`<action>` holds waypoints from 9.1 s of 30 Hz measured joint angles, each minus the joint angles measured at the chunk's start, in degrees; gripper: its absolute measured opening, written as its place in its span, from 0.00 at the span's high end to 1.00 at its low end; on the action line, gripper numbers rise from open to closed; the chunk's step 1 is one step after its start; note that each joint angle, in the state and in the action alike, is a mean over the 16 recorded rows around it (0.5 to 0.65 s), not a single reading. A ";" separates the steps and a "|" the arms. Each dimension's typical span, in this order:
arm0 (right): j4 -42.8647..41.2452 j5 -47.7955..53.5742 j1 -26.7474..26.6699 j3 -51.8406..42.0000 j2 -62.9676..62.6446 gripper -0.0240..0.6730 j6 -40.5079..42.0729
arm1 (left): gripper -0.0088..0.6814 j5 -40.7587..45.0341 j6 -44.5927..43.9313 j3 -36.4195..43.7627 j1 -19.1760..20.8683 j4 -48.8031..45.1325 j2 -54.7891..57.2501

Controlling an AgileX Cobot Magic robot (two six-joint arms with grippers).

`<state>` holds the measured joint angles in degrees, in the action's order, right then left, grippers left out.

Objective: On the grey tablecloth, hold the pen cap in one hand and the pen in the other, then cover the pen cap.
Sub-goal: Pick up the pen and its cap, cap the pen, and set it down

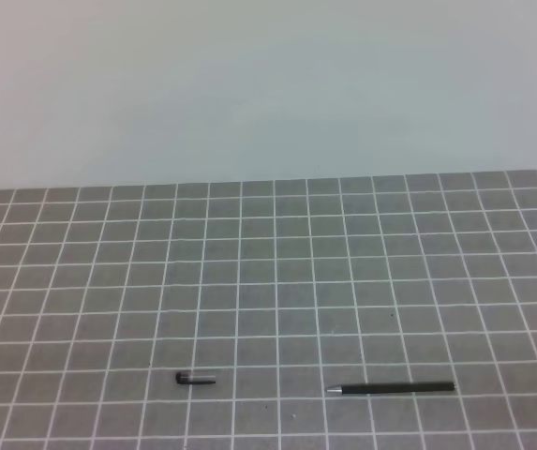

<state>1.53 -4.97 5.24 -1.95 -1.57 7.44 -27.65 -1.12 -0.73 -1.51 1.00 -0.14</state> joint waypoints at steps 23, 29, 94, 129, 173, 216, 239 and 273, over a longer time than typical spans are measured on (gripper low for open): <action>0.39 3.96 0.00 5.19 0.14 0.97 -7.85 | 0.99 35.50 -1.42 -12.81 0.00 -2.95 0.02; 2.77 16.73 0.00 13.00 1.30 0.97 -8.67 | 0.99 38.48 0.03 -13.96 0.00 -1.63 1.56; -2.01 67.56 -32.98 81.33 108.27 0.94 47.46 | 0.99 60.54 -11.27 -20.90 -1.86 20.04 22.19; -1.63 58.99 -35.81 81.35 115.30 0.48 51.37 | 0.99 59.55 -12.97 -20.47 -1.86 21.61 22.19; 12.08 71.04 -35.93 97.94 114.91 0.97 52.41 | 0.99 73.13 -14.82 -33.62 -1.86 25.85 35.52; 4.49 77.56 -35.93 100.09 114.98 0.97 44.82 | 0.37 69.83 -71.96 -58.56 -24.41 6.61 93.81; 6.47 75.62 -35.93 100.09 119.52 0.97 44.64 | 0.39 64.86 -64.99 -58.71 -25.88 3.62 102.33; 8.00 79.21 -35.93 100.09 116.34 0.97 43.14 | 0.87 69.42 -63.81 -59.95 -25.88 1.77 98.32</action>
<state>9.53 74.24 -30.69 98.14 114.77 50.58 41.77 -64.92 -60.68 -27.39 2.77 98.18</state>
